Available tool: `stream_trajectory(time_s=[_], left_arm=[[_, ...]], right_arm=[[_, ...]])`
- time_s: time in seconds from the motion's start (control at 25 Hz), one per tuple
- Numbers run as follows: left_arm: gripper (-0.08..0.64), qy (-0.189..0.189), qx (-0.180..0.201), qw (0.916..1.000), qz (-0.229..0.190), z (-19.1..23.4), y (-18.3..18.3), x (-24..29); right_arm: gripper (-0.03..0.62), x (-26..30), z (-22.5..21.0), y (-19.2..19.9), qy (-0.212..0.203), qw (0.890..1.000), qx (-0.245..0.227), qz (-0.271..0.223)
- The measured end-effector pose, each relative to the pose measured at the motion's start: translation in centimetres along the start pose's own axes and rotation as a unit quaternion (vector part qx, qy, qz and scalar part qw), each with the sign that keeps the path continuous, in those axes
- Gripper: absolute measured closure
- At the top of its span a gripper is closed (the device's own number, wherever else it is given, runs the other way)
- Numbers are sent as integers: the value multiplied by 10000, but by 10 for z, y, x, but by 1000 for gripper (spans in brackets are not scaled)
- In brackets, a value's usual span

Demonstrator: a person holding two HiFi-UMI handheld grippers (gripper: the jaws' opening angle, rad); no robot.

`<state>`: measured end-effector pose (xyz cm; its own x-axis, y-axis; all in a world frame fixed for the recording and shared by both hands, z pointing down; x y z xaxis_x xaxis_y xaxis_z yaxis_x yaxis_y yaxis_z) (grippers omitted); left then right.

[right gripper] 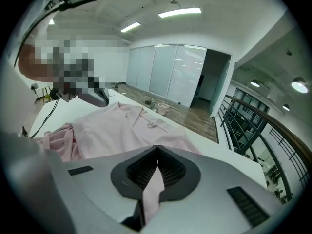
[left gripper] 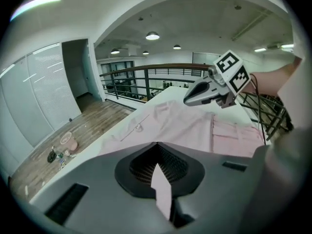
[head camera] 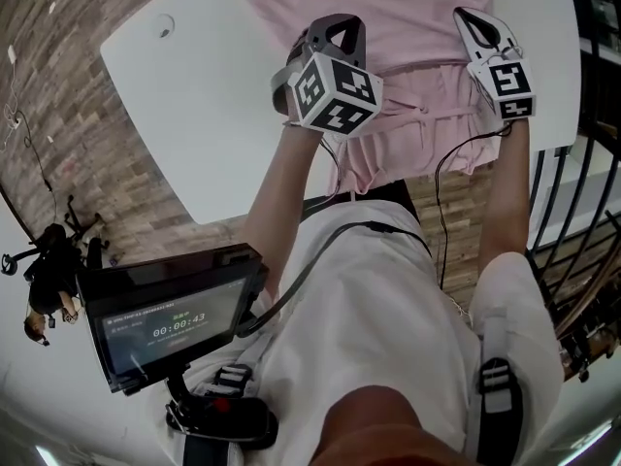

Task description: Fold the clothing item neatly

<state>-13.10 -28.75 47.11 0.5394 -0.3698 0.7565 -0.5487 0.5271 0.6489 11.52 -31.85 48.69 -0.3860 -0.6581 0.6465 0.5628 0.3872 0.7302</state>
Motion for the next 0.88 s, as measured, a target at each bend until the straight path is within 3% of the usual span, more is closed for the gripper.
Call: stream_trajectory(time_s=[0.28, 0.6, 0.88], left_arm=[[557, 197, 232, 9993, 218, -8, -5, 12], [557, 149, 242, 9996, 77, 38, 1, 21], [555, -25, 71, 9999, -103, 59, 3, 21]], right_arm=[[589, -6, 2, -17, -142, 9996, -213, -69], [589, 28, -2, -20, -101, 9991, -414, 33], [589, 44, -18, -22, -19, 9997, -202, 137]])
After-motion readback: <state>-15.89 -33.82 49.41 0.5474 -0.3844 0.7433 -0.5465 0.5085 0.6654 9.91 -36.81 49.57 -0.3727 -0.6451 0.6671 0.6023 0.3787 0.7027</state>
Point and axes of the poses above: the fingertips, and each gripper's own axes: x forward along the fingers, z to its left, y out of its underside, the point moved 10 cm from there along -x, backward along the fingers, and after that the axes turned 8 degrees about y, right-handed, at the moved point
